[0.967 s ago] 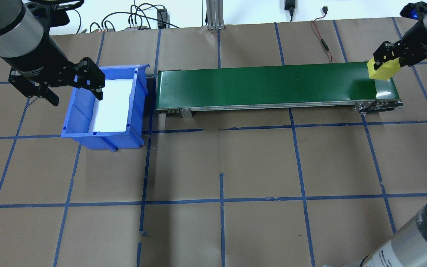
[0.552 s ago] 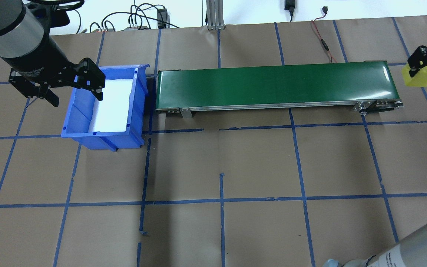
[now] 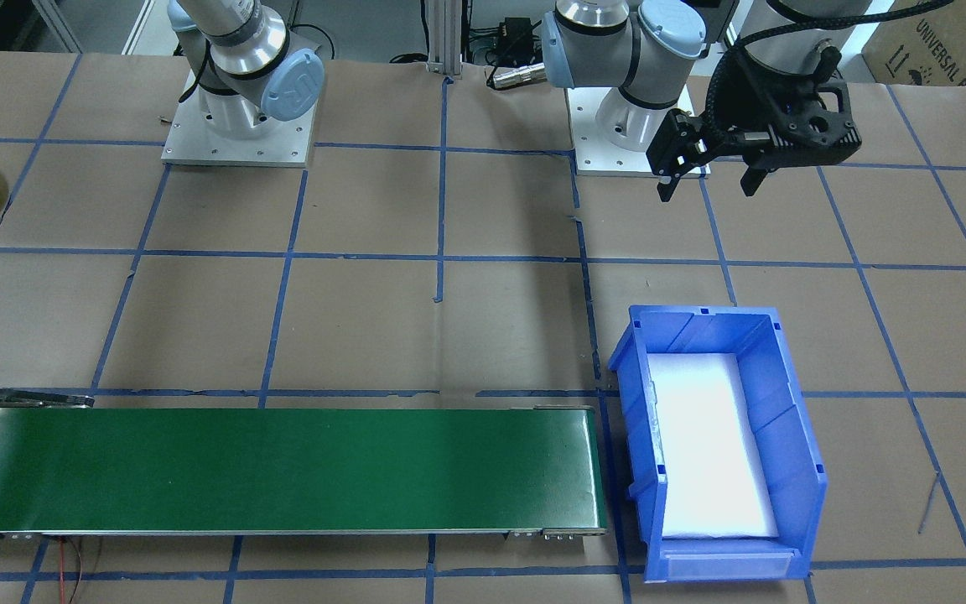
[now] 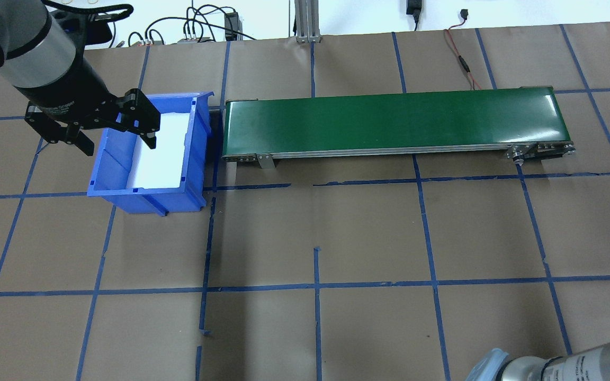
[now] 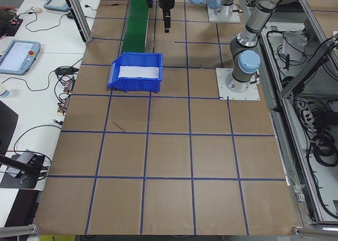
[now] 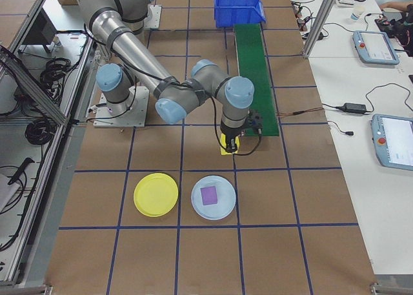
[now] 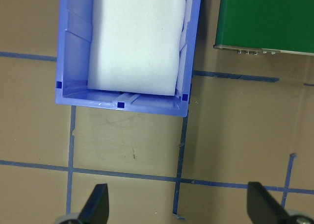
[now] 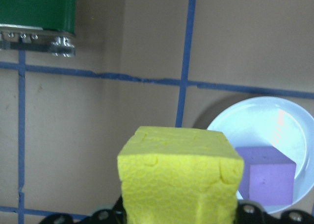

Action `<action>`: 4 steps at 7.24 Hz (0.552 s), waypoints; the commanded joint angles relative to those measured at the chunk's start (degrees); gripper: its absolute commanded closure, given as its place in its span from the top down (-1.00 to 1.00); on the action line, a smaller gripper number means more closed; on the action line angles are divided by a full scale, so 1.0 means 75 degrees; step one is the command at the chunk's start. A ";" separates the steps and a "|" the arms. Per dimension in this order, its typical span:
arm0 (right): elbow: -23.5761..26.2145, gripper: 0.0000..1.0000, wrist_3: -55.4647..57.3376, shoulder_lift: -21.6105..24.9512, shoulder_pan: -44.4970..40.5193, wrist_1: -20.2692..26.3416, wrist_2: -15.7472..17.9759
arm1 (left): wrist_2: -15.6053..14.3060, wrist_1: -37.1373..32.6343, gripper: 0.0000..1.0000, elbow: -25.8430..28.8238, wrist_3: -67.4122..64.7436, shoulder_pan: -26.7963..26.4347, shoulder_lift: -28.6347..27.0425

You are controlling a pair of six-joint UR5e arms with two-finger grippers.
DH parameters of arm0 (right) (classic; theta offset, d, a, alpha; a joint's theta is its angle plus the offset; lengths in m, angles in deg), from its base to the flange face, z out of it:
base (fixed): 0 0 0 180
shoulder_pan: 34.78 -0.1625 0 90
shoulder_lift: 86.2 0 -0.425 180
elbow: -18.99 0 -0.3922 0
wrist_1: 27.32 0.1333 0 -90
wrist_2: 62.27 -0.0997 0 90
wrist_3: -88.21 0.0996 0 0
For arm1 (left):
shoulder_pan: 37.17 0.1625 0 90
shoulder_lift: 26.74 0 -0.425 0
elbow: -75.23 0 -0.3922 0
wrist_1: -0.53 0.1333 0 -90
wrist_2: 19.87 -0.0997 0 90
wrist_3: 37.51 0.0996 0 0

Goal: Move block left to right into plate

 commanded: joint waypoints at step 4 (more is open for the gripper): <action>0.1444 -0.10 -0.2708 0.0189 0.2985 -0.0542 0.0238 | 0.0076 0.0112 1.00 -0.0061 0.0035 -0.0118 -0.0063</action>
